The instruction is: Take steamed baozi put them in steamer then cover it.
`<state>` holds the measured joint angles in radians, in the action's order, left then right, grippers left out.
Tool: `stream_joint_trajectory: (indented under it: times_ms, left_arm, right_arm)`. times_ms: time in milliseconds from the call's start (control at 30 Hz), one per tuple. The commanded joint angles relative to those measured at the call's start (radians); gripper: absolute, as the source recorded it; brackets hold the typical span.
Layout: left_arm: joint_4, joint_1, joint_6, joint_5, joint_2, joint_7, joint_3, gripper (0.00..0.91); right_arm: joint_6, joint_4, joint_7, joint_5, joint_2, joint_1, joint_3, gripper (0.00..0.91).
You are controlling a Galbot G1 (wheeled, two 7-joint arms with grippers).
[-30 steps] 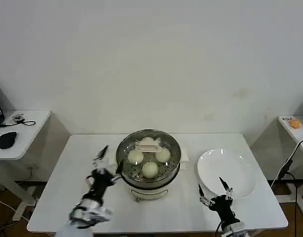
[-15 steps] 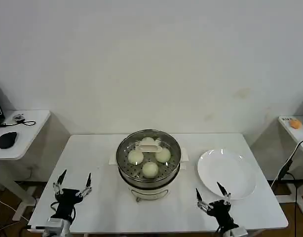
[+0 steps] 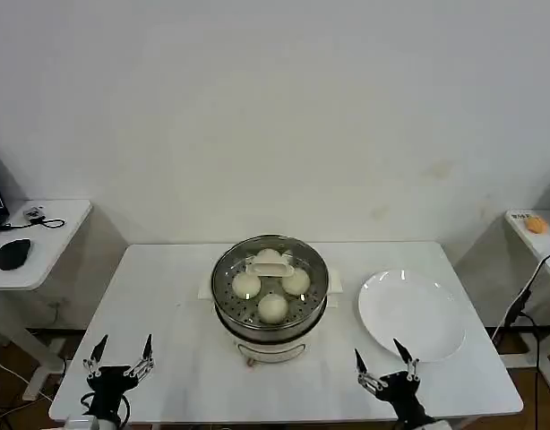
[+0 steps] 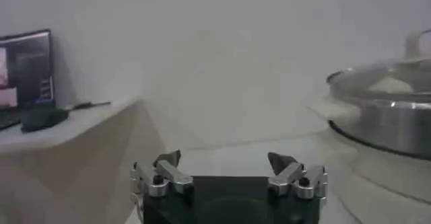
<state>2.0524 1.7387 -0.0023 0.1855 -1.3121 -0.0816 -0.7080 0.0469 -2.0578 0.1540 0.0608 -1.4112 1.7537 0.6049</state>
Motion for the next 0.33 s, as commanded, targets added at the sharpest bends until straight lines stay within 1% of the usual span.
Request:
stream_joint_trajectory:
  times_ms: [33, 133, 333]
  left_arm:
    - [-0.007, 0.028, -0.001, 0.043, -0.005, 0.001, -0.016, 0.907]
    - [0.002, 0.050, 0.013, 0.043, 0.003, 0.004, -0.004, 0.907]
    - [-0.005, 0.056, 0.016, 0.027, 0.001, 0.018, 0.018, 0.907]
  right_arm:
    - [-0.006, 0.001, -0.012, 0.025, 0.013, 0.014, -0.014, 0.907]
    - [-0.025, -0.008, -0.020, 0.038, 0.025, 0.017, -0.036, 0.907]
    - [-0.016, 0.021, -0.021, 0.023, 0.035, 0.008, -0.051, 0.907]
